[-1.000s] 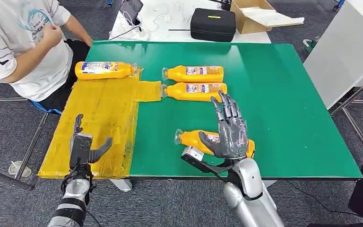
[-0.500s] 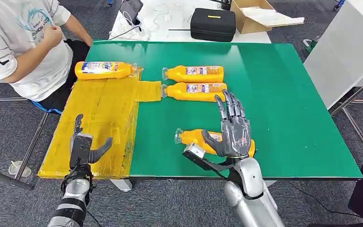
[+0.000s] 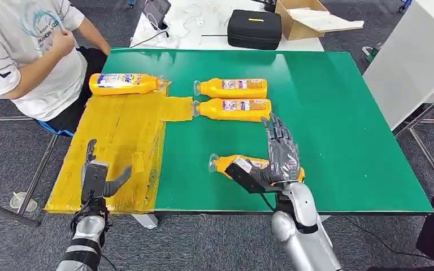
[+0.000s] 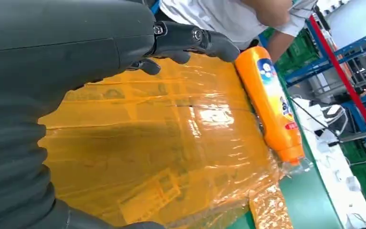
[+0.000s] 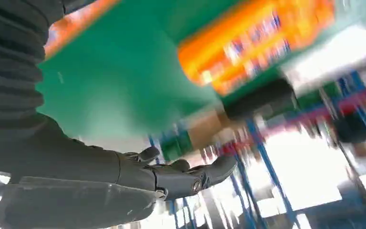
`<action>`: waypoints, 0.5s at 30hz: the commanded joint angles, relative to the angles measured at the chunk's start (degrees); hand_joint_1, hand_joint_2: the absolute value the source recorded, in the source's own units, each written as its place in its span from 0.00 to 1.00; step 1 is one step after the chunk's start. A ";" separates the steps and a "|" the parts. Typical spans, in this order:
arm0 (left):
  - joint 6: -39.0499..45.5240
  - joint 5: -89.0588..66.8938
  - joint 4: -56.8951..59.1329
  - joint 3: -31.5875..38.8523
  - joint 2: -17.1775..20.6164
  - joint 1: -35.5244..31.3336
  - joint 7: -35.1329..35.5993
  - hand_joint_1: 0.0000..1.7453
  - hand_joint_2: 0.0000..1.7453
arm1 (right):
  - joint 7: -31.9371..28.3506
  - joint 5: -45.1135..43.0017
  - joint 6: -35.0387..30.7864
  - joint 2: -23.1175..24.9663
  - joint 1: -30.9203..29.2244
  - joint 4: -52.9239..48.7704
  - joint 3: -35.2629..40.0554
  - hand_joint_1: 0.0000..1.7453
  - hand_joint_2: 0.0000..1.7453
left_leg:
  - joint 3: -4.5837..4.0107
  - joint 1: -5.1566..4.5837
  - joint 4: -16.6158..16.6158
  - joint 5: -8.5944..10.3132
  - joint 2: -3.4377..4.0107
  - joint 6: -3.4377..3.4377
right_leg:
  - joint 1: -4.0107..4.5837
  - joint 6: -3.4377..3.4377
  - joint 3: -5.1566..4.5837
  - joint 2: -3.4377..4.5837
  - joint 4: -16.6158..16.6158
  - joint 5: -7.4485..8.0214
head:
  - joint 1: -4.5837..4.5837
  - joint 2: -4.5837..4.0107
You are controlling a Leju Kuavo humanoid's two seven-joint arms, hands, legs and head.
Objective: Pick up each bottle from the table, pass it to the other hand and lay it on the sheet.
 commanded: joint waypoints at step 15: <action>0.49 -0.72 4.67 3.22 1.81 -2.49 -0.18 0.00 1.00 | 0.09 -14.61 15.33 -5.18 -14.84 25.67 3.35 0.00 1.00 | 0.08 -0.02 -0.01 0.01 0.06 0.07 | 0.00 -0.02 0.07 0.02 -0.02 0.02 | 0.02 0.00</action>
